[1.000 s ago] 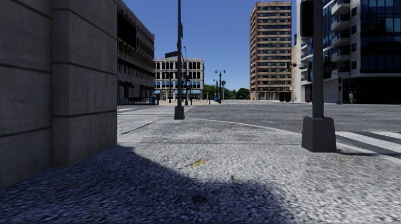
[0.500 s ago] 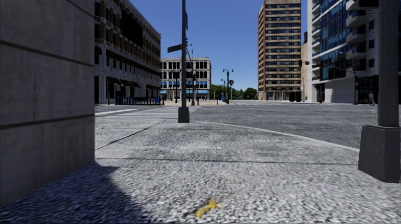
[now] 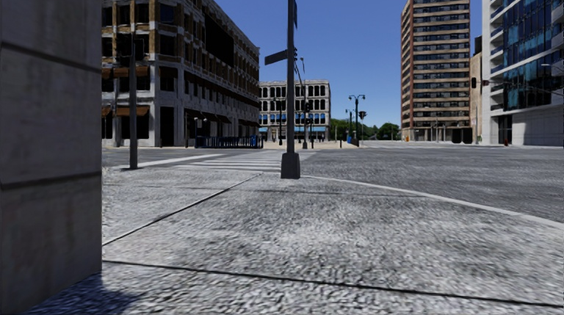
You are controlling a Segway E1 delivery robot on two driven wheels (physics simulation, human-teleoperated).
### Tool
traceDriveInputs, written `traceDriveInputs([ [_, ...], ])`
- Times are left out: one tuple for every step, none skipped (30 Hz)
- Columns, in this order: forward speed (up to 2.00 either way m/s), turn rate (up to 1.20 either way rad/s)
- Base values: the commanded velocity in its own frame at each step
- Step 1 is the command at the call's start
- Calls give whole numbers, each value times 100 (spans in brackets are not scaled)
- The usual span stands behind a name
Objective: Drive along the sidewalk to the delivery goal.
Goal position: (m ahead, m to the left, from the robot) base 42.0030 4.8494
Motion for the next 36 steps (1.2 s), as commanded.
traceDriveInputs([
  [200, 53],
  [200, 53],
  [200, 54],
  [200, 55],
  [200, 55],
  [200, 55],
  [200, 55],
  [200, 54],
  [200, 54],
  [200, 44],
  [200, 32],
  [200, 29],
  [200, 29],
  [200, 28],
  [200, 28],
  [200, 26],
  [200, 26],
  [200, 0],
  [200, 0],
  [200, 0],
  [200, 0],
  [200, 0],
  [200, 0],
  [200, 0],
  [200, 0],
  [200, 0],
  [200, 0],
  [200, 0],
  [200, 0],
  [200, 0],
  [200, 0],
  [200, 0],
  [200, 0],
  [200, 0],
  [200, 0],
  [200, 0],
])
